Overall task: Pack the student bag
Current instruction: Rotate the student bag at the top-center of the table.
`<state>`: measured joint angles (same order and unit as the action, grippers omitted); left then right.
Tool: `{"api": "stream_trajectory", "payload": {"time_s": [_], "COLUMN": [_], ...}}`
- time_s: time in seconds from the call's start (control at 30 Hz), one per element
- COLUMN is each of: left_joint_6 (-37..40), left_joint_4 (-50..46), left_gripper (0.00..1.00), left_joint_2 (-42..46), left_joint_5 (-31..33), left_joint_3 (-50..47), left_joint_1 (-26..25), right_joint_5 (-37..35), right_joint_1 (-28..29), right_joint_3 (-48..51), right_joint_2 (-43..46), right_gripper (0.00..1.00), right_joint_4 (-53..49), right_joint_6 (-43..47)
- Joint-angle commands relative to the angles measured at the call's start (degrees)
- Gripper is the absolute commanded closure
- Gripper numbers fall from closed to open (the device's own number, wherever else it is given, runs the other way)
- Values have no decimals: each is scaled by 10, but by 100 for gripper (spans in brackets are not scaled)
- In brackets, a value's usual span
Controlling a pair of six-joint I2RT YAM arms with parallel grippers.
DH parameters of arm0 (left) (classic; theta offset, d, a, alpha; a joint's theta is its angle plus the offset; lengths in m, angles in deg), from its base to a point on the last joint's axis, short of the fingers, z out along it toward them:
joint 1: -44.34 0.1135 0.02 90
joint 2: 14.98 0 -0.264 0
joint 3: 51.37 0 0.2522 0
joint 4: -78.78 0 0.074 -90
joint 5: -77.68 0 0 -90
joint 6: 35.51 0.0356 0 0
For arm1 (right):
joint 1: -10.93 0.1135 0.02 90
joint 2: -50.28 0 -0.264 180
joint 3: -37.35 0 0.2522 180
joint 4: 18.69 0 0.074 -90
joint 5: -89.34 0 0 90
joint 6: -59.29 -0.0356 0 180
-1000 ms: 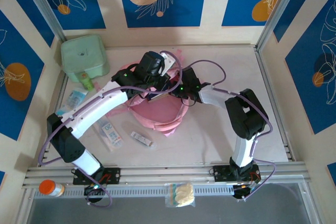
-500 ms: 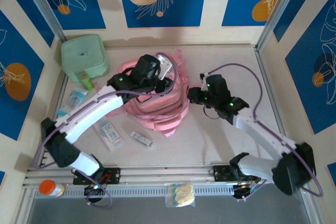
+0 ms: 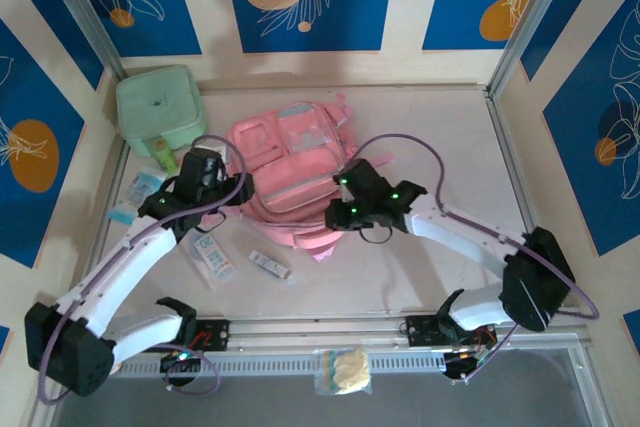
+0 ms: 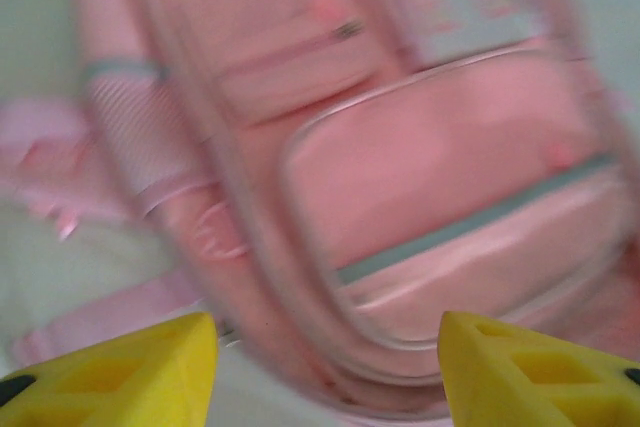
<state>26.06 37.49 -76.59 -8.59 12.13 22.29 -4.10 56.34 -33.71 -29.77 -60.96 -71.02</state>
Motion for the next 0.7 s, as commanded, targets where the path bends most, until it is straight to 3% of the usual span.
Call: {"api": "stream_trajectory", "payload": {"time_s": [0.0, 0.2, 0.47, 0.67], "left_joint_6": [-69, -132, -228, -270], "left_joint_4": [55, 202, 358, 364], "left_gripper": [41, 41, 48, 52], "left_joint_2": [-22, -120, -237, -274], "left_joint_5": [-59, -137, -201, -176], "left_joint_3": [-35, -83, -101, -126], "left_joint_1": [65, 155, 166, 165], "right_joint_5": [4, -10, -5, 2], "right_joint_1": [21, 31, 14, 3], "right_joint_3": [-41, -81, -64, -44], "right_joint_2": [-44, -117, -138, -140], "right_gripper": [87, 89, 90, 89], "right_joint_4": [24, 29, 40, 58], "right_joint_6": [-31, -37, -47, -51]}}
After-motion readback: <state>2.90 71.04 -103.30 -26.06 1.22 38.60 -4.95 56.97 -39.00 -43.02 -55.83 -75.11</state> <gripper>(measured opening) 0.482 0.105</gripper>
